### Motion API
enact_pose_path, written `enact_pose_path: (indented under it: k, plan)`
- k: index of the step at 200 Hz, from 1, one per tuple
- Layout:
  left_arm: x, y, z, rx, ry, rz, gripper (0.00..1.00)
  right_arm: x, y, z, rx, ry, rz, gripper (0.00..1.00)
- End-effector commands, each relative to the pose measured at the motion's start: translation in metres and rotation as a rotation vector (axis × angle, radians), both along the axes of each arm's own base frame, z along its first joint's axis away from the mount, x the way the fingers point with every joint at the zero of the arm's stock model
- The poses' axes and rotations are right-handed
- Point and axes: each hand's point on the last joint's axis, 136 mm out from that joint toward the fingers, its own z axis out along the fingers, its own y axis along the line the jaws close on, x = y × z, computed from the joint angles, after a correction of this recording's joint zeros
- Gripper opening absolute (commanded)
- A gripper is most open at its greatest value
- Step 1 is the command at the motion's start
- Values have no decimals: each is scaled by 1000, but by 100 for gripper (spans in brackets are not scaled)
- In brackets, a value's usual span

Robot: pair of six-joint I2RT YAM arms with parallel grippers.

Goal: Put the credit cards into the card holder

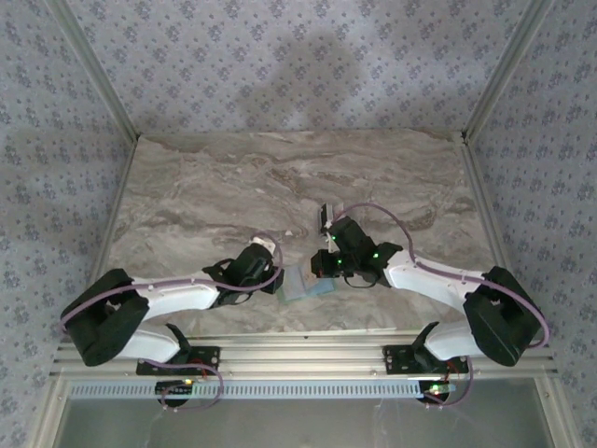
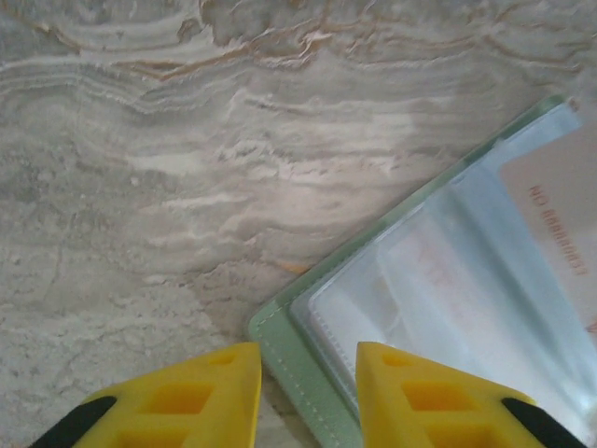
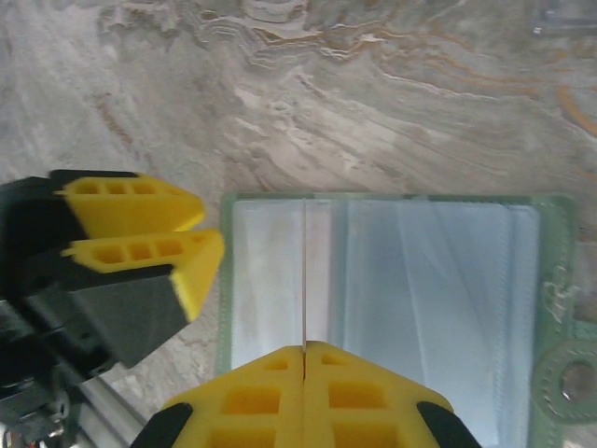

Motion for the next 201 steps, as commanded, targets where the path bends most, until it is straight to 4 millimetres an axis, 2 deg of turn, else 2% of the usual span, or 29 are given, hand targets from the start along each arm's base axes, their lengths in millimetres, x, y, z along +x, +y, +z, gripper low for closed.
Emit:
enact_pose_path:
  k: [1,61,95,201]
  plan:
    - [1,0,-7,19,5,10,28,-1,9,-1,67,6,64,0]
    - [1,1,-17,41,19,13,25,13,1,-18,84,19,43,0]
    - [1,1,-18,45,21,12,25,10,6,-24,120,30,68,0]
    - [1,-3,-22,37,28,5,25,9,7,-28,189,64,59,0]
